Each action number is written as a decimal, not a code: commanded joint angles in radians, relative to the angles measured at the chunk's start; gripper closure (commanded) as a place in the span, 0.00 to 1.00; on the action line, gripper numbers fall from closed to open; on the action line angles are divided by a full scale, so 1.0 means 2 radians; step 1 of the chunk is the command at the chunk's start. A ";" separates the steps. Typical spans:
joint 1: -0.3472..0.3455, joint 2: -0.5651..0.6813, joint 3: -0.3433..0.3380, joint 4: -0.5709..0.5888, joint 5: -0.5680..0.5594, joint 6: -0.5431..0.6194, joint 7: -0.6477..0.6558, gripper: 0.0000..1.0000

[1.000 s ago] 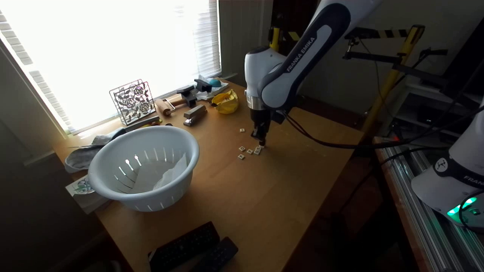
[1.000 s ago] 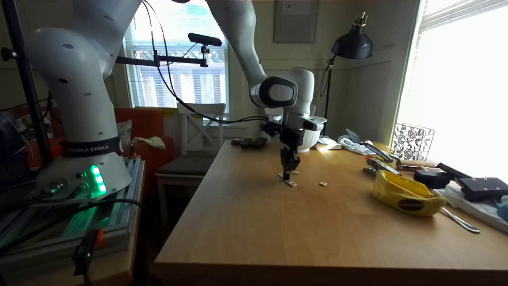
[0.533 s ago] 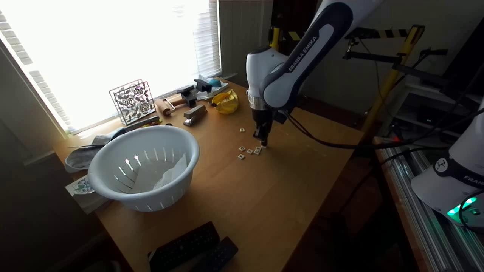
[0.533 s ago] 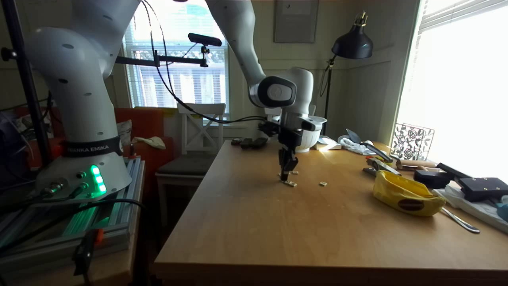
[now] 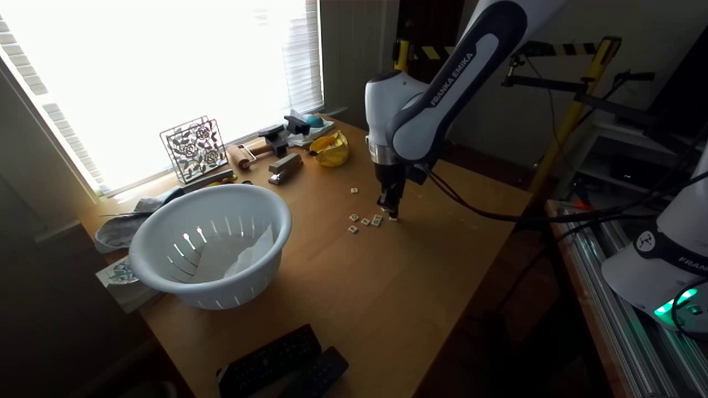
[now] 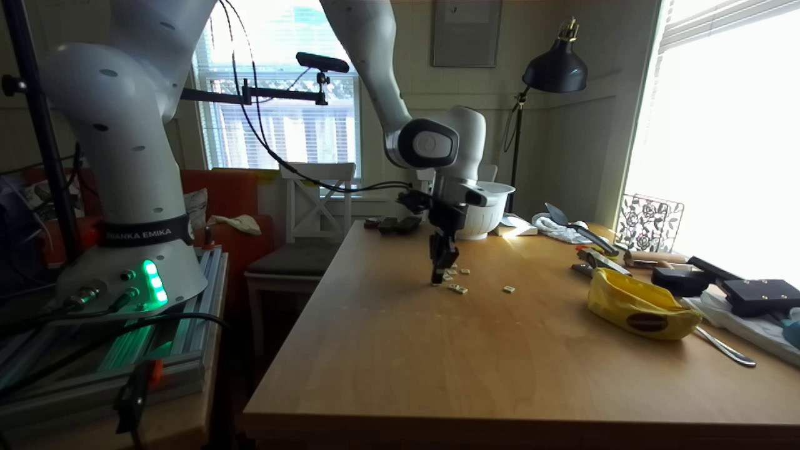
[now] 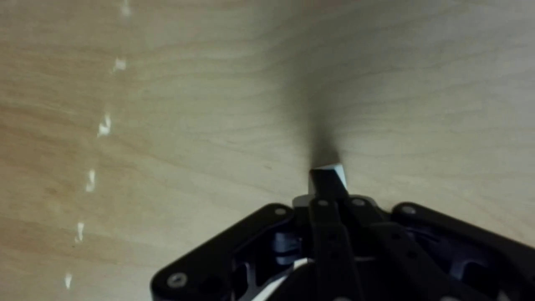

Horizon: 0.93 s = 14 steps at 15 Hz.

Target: Slide the letter R backwards then put the rest of the letters together

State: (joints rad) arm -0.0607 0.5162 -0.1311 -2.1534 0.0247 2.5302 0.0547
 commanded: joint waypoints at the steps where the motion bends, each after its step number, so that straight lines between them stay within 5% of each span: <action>1: 0.012 -0.011 -0.001 -0.027 -0.016 -0.006 0.022 1.00; 14: 0.069 -0.016 0.009 -0.034 -0.070 -0.034 0.042 1.00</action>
State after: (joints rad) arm 0.0528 0.4807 -0.1227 -2.2099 -0.0660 2.4701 0.1014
